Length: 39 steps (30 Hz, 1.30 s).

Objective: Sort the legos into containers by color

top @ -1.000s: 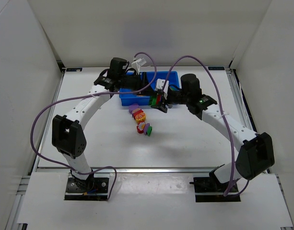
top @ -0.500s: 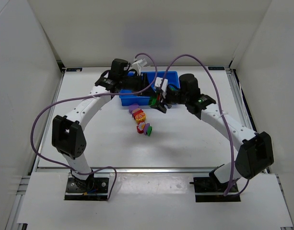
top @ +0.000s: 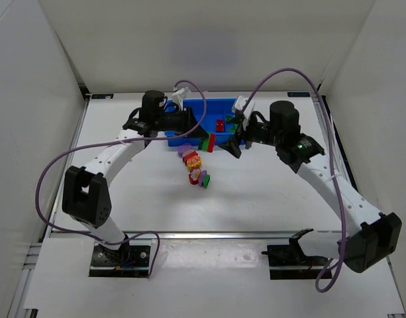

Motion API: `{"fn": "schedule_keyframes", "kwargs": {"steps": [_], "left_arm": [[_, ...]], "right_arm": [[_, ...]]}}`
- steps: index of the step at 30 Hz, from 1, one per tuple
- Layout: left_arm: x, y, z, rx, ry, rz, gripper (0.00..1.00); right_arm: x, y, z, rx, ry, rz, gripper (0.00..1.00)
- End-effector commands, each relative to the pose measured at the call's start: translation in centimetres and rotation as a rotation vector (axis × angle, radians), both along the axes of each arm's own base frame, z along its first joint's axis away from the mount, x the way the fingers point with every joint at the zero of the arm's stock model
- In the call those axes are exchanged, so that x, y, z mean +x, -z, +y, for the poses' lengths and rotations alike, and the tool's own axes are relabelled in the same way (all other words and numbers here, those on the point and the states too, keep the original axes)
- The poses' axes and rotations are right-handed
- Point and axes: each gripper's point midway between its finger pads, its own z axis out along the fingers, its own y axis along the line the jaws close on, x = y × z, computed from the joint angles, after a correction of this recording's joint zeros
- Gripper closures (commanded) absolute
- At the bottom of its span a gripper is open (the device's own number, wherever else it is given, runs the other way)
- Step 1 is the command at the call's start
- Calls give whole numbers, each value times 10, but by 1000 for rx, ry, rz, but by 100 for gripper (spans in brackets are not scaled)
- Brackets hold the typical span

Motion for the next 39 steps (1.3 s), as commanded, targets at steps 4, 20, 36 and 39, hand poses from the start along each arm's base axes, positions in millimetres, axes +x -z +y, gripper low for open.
{"fn": "schedule_keyframes", "kwargs": {"steps": [4, 20, 36, 39], "left_arm": [[-25, -80, 16, -222, 81, -207, 89], [-31, -105, 19, -402, 232, -160, 89], [-3, -98, 22, -427, 223, -132, 90], [-5, -98, 21, -428, 228, -128, 90]], "right_arm": [[-2, 20, -35, 118, 66, 449, 4], [5, -19, 8, 424, -342, 1016, 16], [-6, -18, 28, 388, -403, 992, 25], [0, -16, 31, 393, -387, 993, 25]]}}
